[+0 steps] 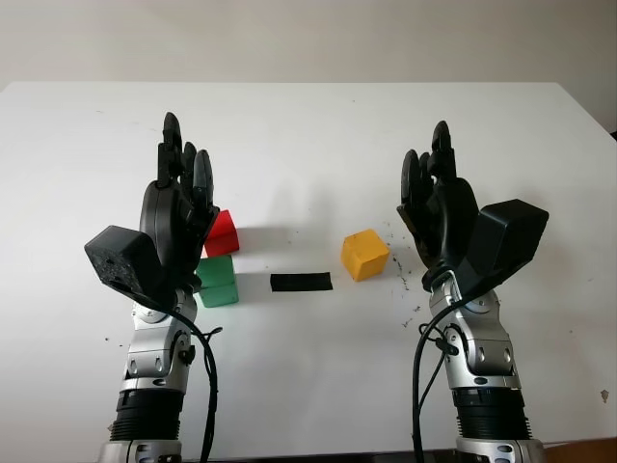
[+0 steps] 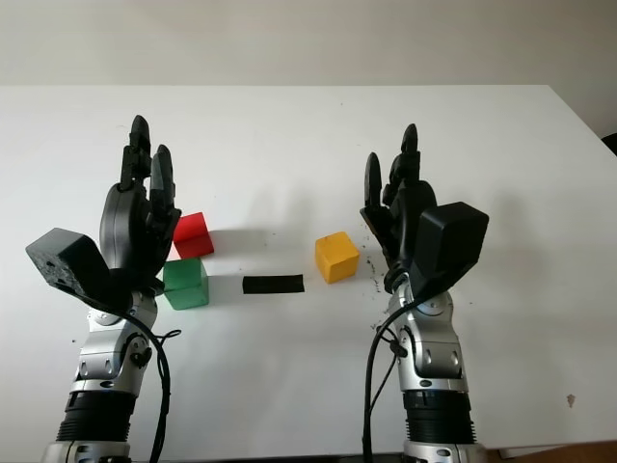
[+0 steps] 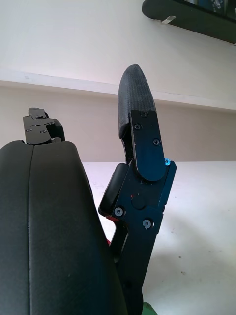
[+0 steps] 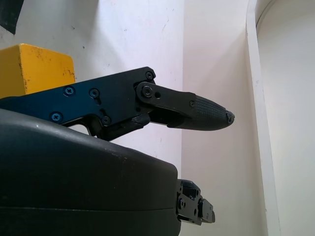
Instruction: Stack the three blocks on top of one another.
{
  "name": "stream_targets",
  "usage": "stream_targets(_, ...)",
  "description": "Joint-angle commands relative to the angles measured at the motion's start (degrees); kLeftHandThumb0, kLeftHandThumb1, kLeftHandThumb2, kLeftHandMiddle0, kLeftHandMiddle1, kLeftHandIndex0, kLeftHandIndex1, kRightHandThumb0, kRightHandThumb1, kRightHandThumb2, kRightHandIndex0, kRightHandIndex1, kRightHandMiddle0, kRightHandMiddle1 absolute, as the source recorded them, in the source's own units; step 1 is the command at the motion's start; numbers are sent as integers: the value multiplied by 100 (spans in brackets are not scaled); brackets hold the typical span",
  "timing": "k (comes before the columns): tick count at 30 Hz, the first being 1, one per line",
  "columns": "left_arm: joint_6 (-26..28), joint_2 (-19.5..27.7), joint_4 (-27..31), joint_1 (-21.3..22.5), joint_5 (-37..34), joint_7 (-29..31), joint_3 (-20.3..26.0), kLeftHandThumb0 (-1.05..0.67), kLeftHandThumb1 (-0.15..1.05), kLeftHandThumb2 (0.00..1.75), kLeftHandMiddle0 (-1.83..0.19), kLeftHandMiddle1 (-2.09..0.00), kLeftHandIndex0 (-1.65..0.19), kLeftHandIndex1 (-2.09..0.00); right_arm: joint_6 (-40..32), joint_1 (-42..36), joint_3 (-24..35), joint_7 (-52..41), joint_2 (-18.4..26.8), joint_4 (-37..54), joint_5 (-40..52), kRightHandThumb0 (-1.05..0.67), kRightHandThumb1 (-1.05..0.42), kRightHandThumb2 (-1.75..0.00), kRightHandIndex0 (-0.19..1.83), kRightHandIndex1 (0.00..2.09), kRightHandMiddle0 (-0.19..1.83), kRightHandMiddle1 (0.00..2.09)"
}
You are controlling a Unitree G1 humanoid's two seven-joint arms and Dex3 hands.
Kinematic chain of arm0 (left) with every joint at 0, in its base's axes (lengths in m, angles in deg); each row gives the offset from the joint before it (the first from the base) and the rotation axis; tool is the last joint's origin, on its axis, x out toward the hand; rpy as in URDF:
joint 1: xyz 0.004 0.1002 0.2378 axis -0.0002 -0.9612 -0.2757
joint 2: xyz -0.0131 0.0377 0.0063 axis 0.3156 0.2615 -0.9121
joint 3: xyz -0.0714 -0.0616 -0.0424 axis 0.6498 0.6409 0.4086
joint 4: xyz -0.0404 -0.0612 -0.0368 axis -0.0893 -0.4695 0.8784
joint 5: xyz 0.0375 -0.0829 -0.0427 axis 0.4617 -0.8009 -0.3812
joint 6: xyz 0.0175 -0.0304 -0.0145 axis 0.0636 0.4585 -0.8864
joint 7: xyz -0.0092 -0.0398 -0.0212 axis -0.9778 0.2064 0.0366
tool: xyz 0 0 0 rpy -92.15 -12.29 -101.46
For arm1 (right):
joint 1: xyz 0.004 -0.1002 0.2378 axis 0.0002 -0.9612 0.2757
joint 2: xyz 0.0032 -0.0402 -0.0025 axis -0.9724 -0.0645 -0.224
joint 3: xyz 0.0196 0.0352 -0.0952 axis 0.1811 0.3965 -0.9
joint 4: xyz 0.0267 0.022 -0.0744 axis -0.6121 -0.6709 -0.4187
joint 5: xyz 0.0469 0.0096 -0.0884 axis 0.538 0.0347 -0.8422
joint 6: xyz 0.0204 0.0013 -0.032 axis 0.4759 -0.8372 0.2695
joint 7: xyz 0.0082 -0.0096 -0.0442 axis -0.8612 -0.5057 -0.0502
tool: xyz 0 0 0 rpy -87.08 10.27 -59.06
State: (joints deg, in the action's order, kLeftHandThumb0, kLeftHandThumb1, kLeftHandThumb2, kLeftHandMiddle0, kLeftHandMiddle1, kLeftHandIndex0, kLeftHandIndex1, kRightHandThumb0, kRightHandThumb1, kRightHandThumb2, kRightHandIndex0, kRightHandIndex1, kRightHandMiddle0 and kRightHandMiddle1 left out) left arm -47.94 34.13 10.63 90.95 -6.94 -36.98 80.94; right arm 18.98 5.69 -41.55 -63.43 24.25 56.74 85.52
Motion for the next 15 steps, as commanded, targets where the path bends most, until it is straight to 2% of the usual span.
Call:
stream_targets(1,-67,18,-21,59,13,23,-8,-76,105,54,12,-5,12,-6,-12,22,10,18,38,65,-15,-59,-105,-59,-19,4,-18,6)
stream_targets(15,-84,199,-42,157,-10,136,56,-74,105,54,13,-5,12,-6,80,28,5,29,13,-14,-6,-59,-105,-58,-19,4,-18,6)
